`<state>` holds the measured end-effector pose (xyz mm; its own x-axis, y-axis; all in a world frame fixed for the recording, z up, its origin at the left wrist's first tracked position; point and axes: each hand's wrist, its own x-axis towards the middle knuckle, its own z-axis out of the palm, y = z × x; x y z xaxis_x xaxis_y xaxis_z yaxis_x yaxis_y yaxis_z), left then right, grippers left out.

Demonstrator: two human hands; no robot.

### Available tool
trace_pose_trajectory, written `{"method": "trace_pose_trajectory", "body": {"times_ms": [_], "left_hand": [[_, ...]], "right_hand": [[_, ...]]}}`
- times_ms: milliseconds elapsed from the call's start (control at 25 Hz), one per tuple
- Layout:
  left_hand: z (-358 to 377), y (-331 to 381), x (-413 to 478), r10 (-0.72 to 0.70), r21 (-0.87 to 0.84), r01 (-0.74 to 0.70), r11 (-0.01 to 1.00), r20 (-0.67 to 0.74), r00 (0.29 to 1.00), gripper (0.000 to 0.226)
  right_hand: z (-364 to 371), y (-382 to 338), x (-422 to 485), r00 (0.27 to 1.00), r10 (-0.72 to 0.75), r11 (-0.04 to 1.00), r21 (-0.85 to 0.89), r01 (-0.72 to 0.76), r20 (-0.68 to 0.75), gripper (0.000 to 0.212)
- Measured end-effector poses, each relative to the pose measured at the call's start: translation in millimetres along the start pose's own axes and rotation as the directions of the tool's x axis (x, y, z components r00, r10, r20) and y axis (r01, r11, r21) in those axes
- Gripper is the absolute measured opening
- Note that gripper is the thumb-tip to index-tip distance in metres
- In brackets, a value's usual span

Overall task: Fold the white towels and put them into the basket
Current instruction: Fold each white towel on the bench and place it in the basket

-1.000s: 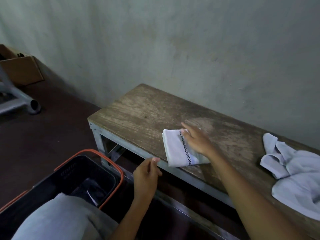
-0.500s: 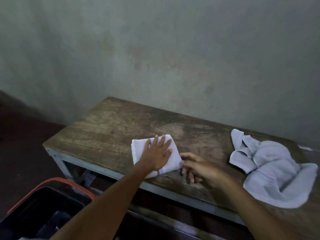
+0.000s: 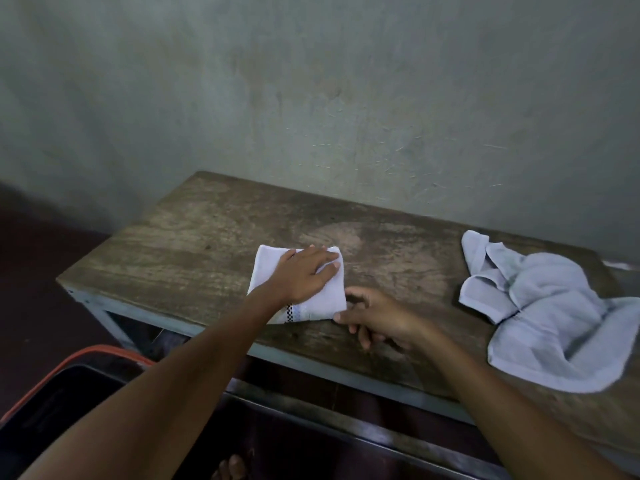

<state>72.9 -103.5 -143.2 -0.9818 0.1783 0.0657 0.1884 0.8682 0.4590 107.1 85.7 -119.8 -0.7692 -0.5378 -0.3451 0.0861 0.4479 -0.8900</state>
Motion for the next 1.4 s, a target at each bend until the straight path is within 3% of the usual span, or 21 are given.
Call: {"method": "trace_pose_trajectory", "body": {"times_ms": [200, 320, 440, 680, 840, 1080, 1200, 1320, 1400], "left_hand": [[6, 7, -5, 0.004, 0.104, -0.002, 0.995, -0.017, 1.000, 0.046], [6, 7, -5, 0.001, 0.113, 0.003, 0.994, -0.034, 0.999, 0.046], [9, 5, -1, -0.012, 0.121, 0.019, 0.992, -0.059, 0.998, 0.046], [15, -1, 0, 0.010, 0.240, 0.003, 0.971, -0.053, 0.999, 0.046], [15, 0, 1, -0.009, 0.233, 0.020, 0.972, -0.049, 0.999, 0.047], [9, 5, 0, -0.026, 0.165, 0.041, 0.986, -0.089, 0.996, 0.049], [4, 2, 3, 0.005, 0.193, 0.026, 0.981, -0.158, 0.987, 0.045], [4, -4, 8, -0.010, 0.098, 0.019, 0.995, -0.088, 0.996, 0.047], [9, -5, 6, 0.008, 0.120, 0.007, 0.993, -0.123, 0.992, 0.045]], "right_hand": [[3, 7, 3, 0.965, -0.245, 0.941, -0.264, 0.212, -0.097, 0.008], [4, 6, -1, 0.993, -0.096, 0.993, -0.068, 0.092, -0.067, 0.014], [12, 1, -6, 0.983, 0.136, 0.953, 0.254, -0.164, 0.122, 0.019], [6, -1, -13, 0.928, 0.220, 0.940, 0.187, -0.284, 0.300, 0.031], [2, -2, -12, 0.935, 0.230, 0.946, 0.165, -0.280, 0.270, 0.030], [-1, -16, 7, 0.978, 0.177, 0.983, 0.021, -0.180, 0.107, 0.026], [-3, -13, 0, 0.997, 0.054, 0.964, -0.263, -0.036, 0.060, 0.033], [-8, -7, -5, 0.982, -0.186, 0.801, -0.572, 0.176, 0.041, 0.031], [-12, 1, -3, 0.943, -0.327, 0.627, -0.732, 0.267, 0.063, 0.032]]}}
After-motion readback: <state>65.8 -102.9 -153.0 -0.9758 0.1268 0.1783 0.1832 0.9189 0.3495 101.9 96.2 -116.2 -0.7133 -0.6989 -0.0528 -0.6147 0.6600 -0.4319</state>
